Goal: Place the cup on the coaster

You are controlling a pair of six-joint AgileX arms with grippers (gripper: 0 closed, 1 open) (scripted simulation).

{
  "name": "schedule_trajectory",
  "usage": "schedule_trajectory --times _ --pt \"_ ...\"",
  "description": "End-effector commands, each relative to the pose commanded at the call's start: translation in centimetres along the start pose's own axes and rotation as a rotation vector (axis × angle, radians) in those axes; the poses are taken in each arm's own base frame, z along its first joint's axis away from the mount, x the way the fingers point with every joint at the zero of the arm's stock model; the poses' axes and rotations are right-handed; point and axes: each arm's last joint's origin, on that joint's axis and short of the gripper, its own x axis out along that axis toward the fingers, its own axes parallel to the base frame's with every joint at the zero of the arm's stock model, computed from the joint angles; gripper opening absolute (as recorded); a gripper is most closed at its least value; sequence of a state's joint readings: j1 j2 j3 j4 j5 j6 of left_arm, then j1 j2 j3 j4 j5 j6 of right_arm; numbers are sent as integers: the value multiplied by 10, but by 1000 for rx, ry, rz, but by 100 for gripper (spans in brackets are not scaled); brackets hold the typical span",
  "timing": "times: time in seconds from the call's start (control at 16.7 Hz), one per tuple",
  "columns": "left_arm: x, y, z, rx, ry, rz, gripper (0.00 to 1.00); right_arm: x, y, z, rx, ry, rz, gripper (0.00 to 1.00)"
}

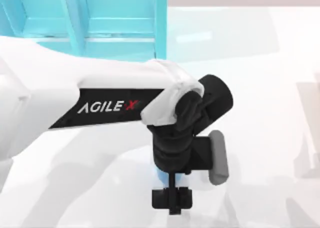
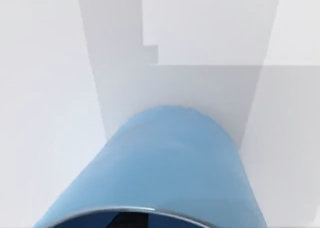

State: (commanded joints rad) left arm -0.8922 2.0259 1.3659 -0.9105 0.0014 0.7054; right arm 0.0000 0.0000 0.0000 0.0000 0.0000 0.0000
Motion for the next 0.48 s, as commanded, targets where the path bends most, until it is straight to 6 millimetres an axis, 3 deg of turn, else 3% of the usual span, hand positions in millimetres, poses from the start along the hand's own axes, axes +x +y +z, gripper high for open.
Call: schedule_trajectory --times 0.48 --pt "0 0 0 0 0 0 2 0 0 0 0 0 0 100"
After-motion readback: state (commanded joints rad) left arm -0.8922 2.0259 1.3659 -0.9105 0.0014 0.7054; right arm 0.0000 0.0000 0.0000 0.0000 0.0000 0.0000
